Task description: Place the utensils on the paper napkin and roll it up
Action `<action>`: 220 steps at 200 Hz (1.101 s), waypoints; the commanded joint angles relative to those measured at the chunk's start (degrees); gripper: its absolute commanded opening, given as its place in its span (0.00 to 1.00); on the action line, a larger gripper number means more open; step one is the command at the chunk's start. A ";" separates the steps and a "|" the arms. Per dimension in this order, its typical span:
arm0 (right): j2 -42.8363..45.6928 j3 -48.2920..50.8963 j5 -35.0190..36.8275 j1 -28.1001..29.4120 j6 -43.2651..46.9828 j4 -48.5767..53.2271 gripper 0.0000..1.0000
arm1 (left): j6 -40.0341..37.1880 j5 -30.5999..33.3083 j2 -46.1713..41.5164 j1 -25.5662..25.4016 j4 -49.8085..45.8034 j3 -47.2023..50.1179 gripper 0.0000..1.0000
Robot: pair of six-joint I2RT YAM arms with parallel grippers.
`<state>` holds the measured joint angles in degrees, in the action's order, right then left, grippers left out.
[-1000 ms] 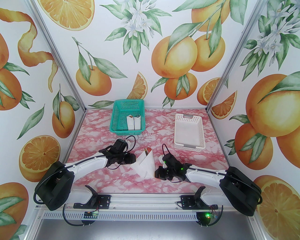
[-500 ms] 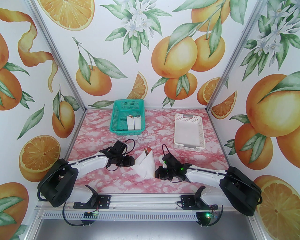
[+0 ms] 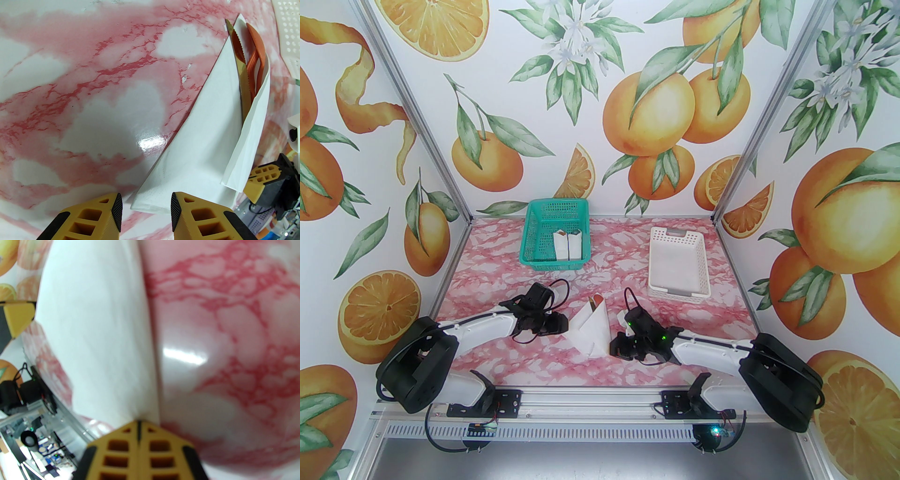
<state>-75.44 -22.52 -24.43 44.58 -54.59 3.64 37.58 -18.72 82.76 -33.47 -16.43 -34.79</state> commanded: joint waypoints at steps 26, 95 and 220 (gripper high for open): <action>-0.81 -0.56 1.58 0.25 0.71 2.34 0.00 | 3.24 -3.98 0.39 -2.00 4.65 1.91 0.34; -0.85 -0.51 1.80 0.27 0.80 2.25 0.00 | 4.86 -4.36 -0.45 -2.13 5.81 1.56 0.32; -1.48 -0.68 1.68 0.27 0.89 2.32 0.00 | 6.10 -1.02 -5.32 -2.11 2.93 0.47 0.15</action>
<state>-75.92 -22.83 -24.43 44.58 -54.41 3.64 43.46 -20.34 79.15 -35.55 -12.47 -33.71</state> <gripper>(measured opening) 0.055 0.171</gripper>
